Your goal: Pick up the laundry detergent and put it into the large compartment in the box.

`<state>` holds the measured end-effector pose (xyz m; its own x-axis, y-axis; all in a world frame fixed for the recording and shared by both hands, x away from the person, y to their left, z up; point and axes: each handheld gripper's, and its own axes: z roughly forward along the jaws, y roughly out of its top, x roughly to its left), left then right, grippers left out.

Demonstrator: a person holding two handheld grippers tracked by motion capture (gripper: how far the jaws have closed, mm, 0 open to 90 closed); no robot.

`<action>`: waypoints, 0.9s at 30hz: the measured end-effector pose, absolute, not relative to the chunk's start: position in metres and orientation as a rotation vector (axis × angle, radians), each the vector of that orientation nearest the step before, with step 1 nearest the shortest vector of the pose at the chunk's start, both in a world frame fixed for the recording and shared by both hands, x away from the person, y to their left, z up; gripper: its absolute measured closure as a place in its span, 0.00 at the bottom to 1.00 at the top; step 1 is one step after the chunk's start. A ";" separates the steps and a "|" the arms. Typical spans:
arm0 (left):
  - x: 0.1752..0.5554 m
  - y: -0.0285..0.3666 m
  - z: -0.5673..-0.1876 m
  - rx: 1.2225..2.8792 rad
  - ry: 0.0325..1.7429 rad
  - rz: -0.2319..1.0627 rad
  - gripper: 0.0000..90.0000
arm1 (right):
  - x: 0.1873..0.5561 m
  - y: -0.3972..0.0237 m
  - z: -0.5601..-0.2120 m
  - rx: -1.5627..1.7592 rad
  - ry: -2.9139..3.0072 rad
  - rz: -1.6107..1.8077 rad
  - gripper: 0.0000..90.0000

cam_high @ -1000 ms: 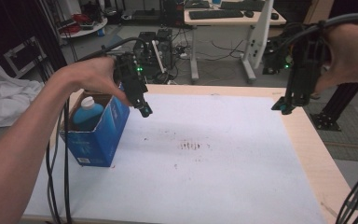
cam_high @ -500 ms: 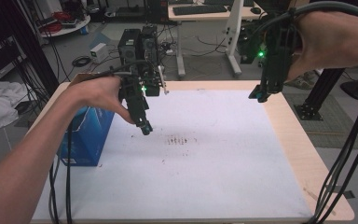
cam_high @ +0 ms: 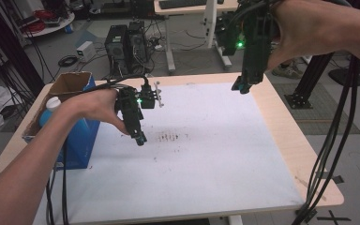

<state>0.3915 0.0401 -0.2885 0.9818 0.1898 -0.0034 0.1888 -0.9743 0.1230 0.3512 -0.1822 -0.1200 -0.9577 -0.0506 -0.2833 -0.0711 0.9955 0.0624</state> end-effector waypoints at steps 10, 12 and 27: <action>0.391 0.038 -0.291 3.011 0.284 -0.002 0.21 | 0.348 -0.181 -0.120 -0.104 2.846 0.097 0.13; 0.391 0.037 -0.291 3.012 0.281 -0.006 0.21 | 0.348 -0.182 -0.120 -0.103 2.846 0.096 0.13; 0.390 0.039 -0.291 3.015 0.276 -0.023 0.21 | 0.348 -0.187 -0.123 -0.084 2.841 0.105 0.13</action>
